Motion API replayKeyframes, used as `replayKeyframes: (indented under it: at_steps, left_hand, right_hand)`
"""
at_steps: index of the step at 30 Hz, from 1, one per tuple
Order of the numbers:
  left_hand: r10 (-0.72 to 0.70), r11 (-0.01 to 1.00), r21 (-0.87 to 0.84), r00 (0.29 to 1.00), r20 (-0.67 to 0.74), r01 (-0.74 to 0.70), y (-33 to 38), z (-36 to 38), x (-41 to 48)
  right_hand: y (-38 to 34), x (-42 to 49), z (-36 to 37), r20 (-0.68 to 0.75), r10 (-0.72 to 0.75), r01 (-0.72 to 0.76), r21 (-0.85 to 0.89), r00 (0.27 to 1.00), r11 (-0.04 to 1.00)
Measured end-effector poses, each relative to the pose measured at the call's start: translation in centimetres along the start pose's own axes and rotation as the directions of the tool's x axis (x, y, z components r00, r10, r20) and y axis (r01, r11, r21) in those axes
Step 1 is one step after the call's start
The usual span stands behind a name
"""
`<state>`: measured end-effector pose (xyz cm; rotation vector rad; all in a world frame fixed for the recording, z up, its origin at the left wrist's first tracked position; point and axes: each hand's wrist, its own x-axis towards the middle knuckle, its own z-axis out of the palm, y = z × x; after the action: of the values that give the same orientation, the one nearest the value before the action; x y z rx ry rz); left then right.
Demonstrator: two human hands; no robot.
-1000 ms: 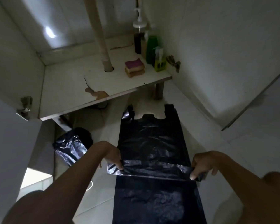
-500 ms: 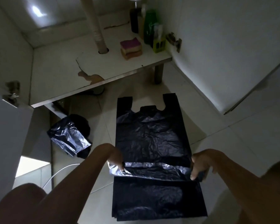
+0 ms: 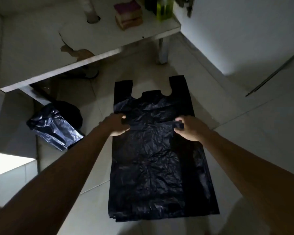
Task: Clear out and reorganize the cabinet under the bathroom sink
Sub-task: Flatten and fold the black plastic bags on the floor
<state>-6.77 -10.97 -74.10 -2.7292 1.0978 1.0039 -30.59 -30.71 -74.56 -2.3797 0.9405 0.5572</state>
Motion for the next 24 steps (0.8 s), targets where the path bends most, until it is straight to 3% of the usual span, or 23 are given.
replayKeyframes:
  at_steps: [4, 7, 15, 24]
  left_hand:
    - [-0.055, 0.997, 0.047, 0.989, -0.138, 0.062, 0.0, 2.9, 4.4]
    - [-0.043, 0.994, 0.086, 0.973, -0.228, 0.064, 0.3, 4.5, 5.8]
    - [0.043, 0.990, 0.144, 0.950, -0.310, 0.002, 0.8, 8.0, 7.3]
    - [0.054, 0.996, 0.086, 0.912, -0.406, -0.021, 1.1, 8.1, 7.8]
  right_hand:
    - [1.0, 4.1, 2.8, -0.188, -0.046, 0.019, -0.144, 0.981, 0.989]
    - [2.4, 5.7, 4.8, -0.187, -0.039, 0.006, -0.174, 0.982, 0.985]
    - [5.0, 5.4, 8.0, -0.287, 0.016, -0.073, -0.188, 0.958, 0.980]
    - [5.1, 5.8, 7.6, -0.358, 0.061, -0.150, -0.227, 0.932, 0.962]
